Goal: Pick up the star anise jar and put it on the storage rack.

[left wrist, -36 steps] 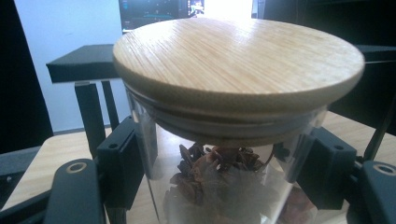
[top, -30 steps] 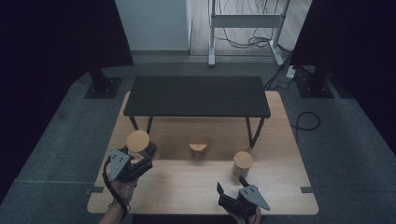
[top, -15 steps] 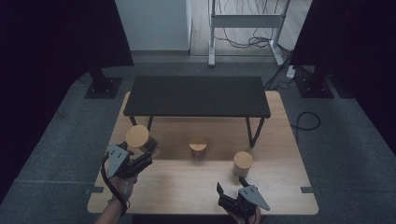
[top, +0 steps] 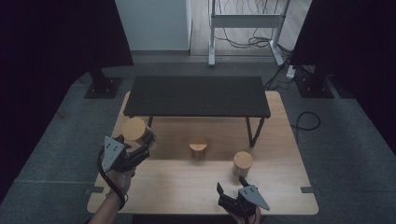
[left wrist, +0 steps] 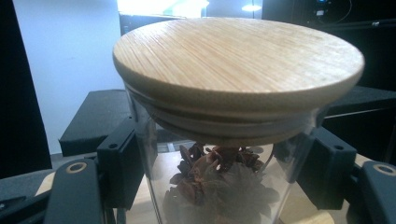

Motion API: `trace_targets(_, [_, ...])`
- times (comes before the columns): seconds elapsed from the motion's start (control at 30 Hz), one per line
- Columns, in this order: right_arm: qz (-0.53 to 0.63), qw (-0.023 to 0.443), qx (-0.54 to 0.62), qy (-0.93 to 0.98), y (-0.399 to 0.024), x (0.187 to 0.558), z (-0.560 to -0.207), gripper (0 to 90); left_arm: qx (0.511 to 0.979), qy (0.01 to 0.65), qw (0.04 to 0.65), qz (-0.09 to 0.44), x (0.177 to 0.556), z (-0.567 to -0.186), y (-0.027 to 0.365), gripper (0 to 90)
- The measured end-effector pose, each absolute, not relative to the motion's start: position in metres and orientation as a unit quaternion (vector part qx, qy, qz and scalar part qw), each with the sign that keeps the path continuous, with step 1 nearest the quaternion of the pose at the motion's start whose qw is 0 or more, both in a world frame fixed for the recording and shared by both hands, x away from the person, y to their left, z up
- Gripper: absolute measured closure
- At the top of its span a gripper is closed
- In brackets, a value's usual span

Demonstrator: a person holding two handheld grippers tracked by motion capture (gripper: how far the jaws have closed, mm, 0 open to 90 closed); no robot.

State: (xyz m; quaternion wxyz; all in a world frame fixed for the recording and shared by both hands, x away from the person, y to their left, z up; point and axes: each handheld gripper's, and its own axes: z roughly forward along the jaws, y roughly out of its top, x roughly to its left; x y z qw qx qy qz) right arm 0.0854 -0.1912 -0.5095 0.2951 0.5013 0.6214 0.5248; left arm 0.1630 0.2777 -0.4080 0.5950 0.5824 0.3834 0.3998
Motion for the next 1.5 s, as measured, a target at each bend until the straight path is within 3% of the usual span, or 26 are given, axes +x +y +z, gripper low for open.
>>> trace_targets(1.5, [0.529,0.290,0.506,0.616,-0.195,0.088,-0.510,10.0,0.576,0.373,0.600,0.411,0.202,-0.380,0.273,26.6])
